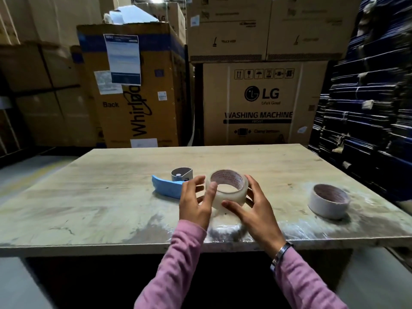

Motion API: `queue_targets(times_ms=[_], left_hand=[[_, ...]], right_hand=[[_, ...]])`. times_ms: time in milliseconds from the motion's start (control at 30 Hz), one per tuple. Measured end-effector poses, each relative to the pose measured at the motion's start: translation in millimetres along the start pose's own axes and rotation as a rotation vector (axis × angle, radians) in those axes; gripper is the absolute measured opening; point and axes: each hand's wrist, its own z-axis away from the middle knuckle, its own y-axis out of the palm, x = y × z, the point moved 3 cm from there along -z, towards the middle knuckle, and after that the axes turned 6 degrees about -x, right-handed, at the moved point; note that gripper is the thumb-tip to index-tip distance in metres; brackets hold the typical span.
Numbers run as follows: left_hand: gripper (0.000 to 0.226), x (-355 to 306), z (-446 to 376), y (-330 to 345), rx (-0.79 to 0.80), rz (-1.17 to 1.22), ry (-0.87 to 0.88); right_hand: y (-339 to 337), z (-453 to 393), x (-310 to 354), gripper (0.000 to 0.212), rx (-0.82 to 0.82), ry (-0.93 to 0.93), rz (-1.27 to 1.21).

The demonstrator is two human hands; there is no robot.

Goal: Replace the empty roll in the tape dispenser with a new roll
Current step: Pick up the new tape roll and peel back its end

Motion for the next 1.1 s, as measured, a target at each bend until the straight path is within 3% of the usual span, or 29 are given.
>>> queue_targets(times_ms=[67,167,467,667,767,833,967,1100], left_hand=[[0.037,10,-12,2,0.112,0.101,-0.21],[0.007,17,-19,6,0.168,0.284,-0.444],[0.025,36,-15,13,0.103,0.486,-0.565],[0.03,41,-16,19,0.098,0.477,-0.463],[0.023,42,-13,19,0.112,0.486,-0.458],[0.02,41,-12,18,0.129,0.442,-0.365],[0.081,36,-9,22,0.291,0.272,-0.17],[0.094,38,-6,25,0.327,0.264,-0.139]], right_hand=[[1,0,-2,0.087,0.057,-0.035,0.018],[3,-2,-3,0.095,0.097,-0.113,0.117],[1,-11,-10,0.092,0.017,-0.297,0.297],[1,-4,-10,0.092,-0.066,-0.366,0.354],[1,-5,-12,0.091,-0.049,-0.343,0.329],[-1,-7,-14,0.089,-0.046,-0.294,0.269],[-6,-9,-14,0.092,-0.035,-0.161,0.084],[-9,-9,-17,0.087,-0.071,-0.122,0.021]])
